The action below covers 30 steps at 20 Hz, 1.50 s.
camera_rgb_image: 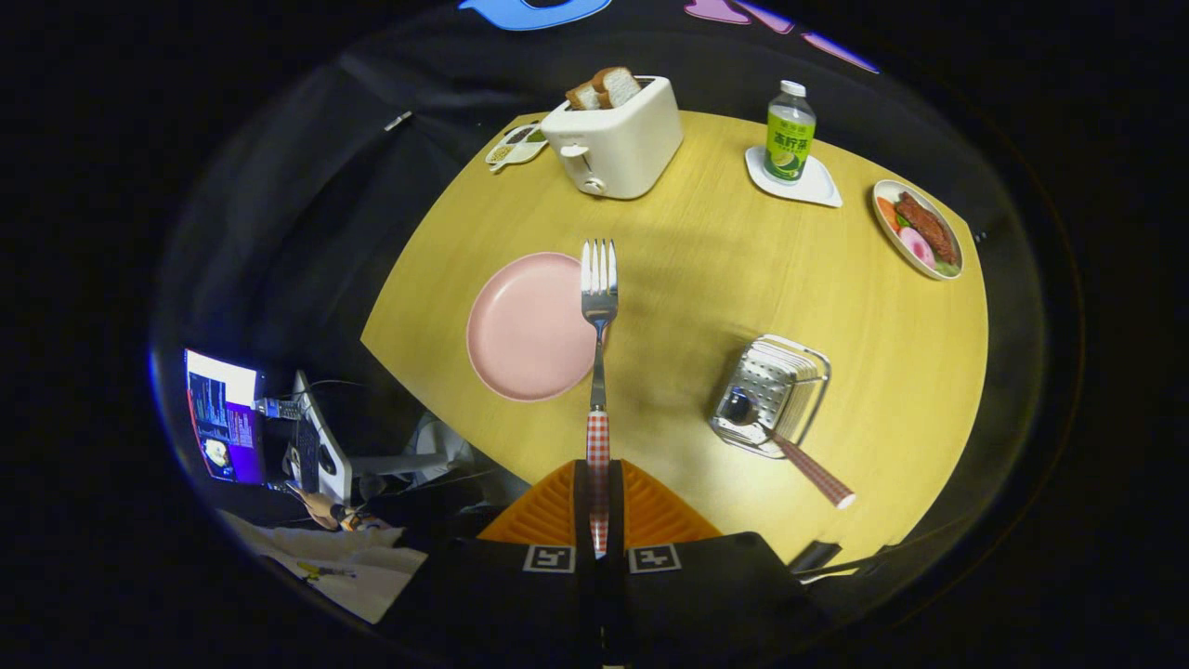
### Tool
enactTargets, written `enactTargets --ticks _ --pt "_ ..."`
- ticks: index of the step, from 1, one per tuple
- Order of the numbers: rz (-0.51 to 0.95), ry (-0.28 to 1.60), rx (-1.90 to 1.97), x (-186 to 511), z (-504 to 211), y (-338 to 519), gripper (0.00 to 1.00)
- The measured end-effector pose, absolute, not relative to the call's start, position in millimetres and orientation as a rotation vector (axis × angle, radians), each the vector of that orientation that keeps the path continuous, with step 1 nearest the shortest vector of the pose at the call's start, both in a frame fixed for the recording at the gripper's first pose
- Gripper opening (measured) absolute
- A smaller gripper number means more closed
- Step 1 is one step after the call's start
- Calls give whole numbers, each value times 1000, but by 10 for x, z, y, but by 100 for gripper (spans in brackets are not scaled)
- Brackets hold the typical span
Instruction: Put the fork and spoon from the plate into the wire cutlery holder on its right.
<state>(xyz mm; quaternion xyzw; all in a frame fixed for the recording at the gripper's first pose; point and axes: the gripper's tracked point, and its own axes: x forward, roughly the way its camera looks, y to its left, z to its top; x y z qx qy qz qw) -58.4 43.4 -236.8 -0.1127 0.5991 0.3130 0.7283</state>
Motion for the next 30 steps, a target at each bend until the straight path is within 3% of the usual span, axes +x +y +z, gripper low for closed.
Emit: enactTargets --ticks 14,30 --pt "668 1625 -487 -326 -2325 -720 6" --pt "527 1864 -454 -171 -2581 -590 6"
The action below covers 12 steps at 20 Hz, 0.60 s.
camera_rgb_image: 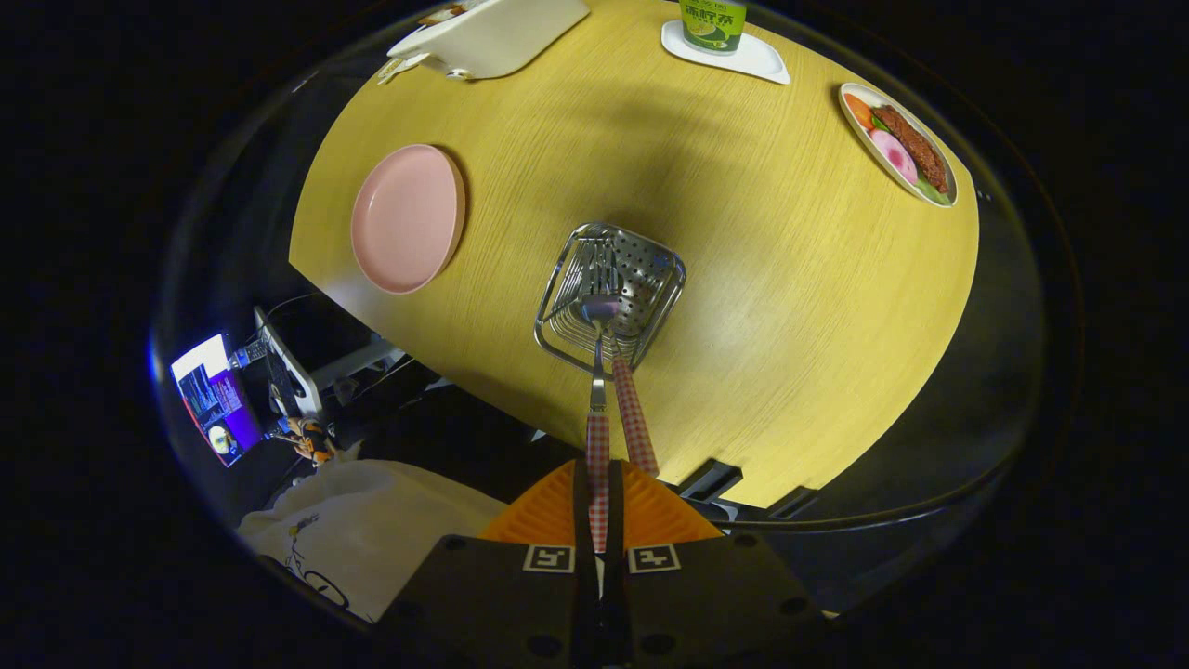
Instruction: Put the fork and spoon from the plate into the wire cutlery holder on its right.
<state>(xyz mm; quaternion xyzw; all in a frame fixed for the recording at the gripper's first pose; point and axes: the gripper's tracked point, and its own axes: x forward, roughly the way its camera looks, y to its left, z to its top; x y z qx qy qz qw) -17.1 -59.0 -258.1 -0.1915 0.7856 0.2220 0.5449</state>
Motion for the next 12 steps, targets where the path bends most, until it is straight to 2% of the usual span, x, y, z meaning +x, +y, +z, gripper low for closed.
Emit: enactTargets --ticks 7,12 --pt "460 1882 -411 -73 -2608 -561 8" --pt "455 1846 -381 9 -2604 -494 16"
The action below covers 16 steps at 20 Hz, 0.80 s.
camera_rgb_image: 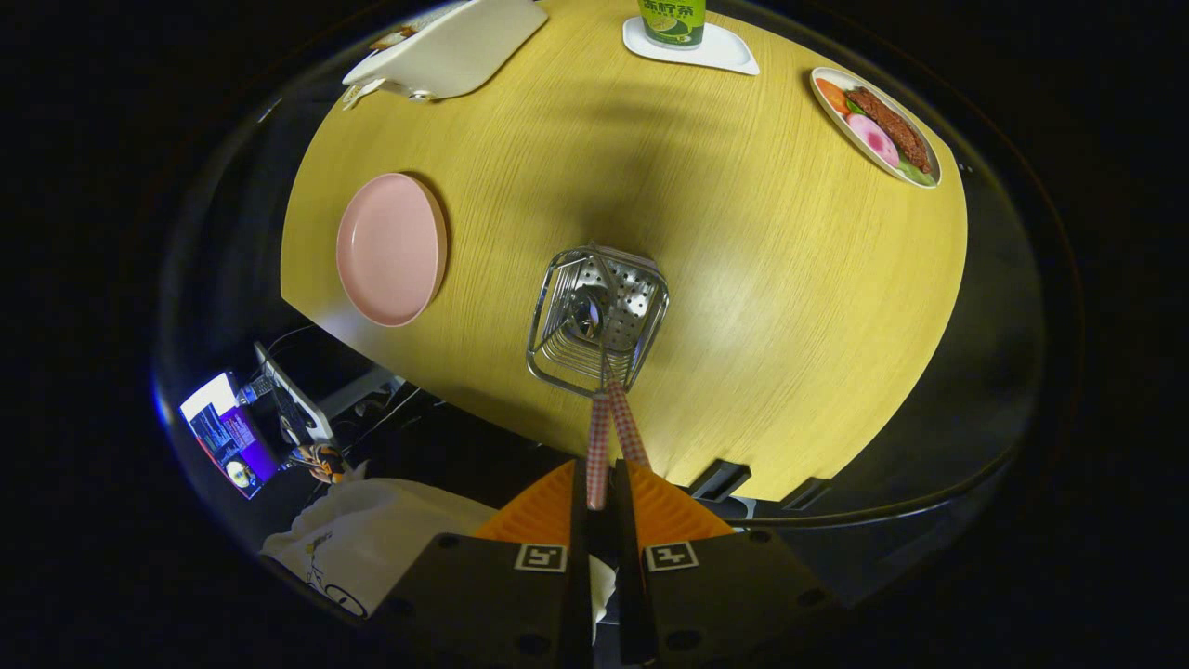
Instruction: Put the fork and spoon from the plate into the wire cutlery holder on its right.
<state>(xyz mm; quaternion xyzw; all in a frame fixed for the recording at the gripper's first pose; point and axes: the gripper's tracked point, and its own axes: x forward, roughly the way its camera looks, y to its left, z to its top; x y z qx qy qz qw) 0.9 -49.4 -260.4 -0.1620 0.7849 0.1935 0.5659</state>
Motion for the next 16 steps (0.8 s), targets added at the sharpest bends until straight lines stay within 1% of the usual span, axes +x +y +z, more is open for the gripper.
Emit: enactTargets --ticks 1,2,3,6,7,8,9,10,11,12,13,14,15,16 --pt "459 1830 -381 17 -2606 -481 23" --pt "470 1809 -375 40 -2613 -454 24" --pt "480 1793 -371 53 -2615 -434 29" --pt "518 1751 -355 36 -2551 -406 30" --pt "532 1728 -352 37 -2526 -398 32" --pt "543 1698 -345 43 -2489 -402 37" --pt "551 1670 -329 45 -2477 -373 56" --pt "554 1643 -312 37 -2432 -358 65" --pt "561 1617 -290 22 -2406 -332 66" --pt "572 1595 -272 3 -2377 -313 70" --pt "574 1571 -257 -11 -2346 -308 89" --pt "571 1542 -236 -48 -2280 -264 97" --pt "567 1512 -210 -47 -2236 -250 100" --pt "560 1474 -176 17 -2207 -244 99"
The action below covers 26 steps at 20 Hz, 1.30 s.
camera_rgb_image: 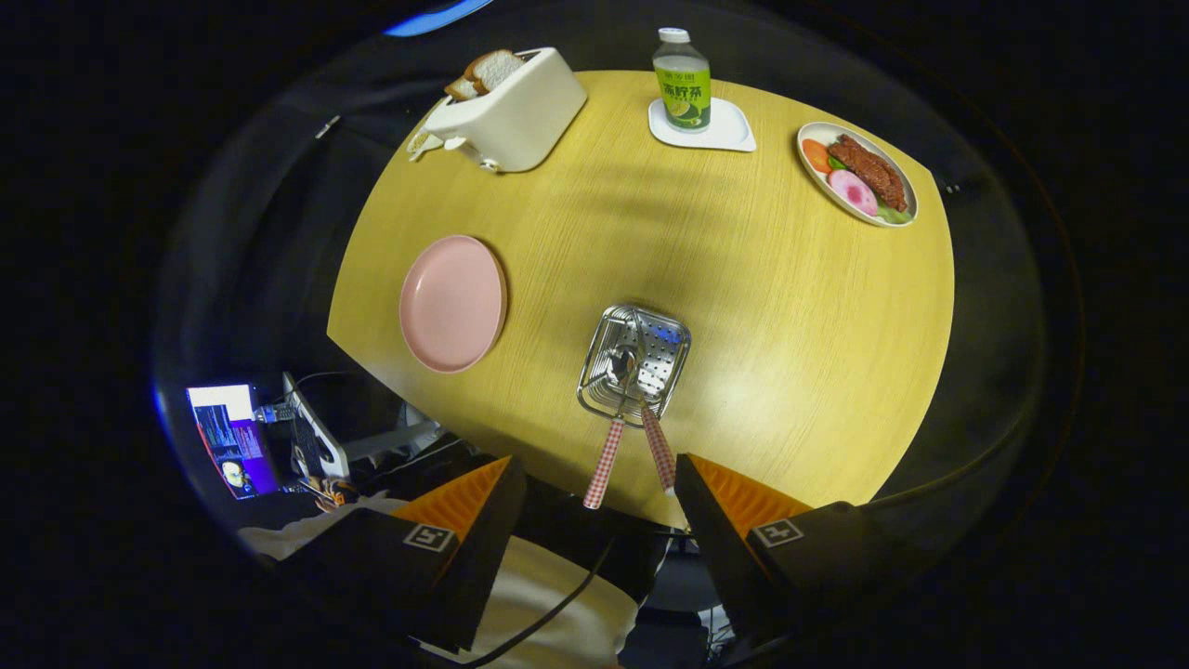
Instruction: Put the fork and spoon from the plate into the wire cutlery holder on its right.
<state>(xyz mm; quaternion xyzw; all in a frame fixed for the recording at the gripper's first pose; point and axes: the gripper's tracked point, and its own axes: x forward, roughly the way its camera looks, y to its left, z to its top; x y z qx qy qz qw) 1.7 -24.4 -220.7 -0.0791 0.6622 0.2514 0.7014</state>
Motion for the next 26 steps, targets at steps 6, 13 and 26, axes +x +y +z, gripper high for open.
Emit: enactTargets --ticks 6,13,26 --pt "484 1178 -26 137 -1795 -177 100" --pt "428 818 -26 65 -1256 -7 99" --pt "366 162 37 -190 177 717 99"
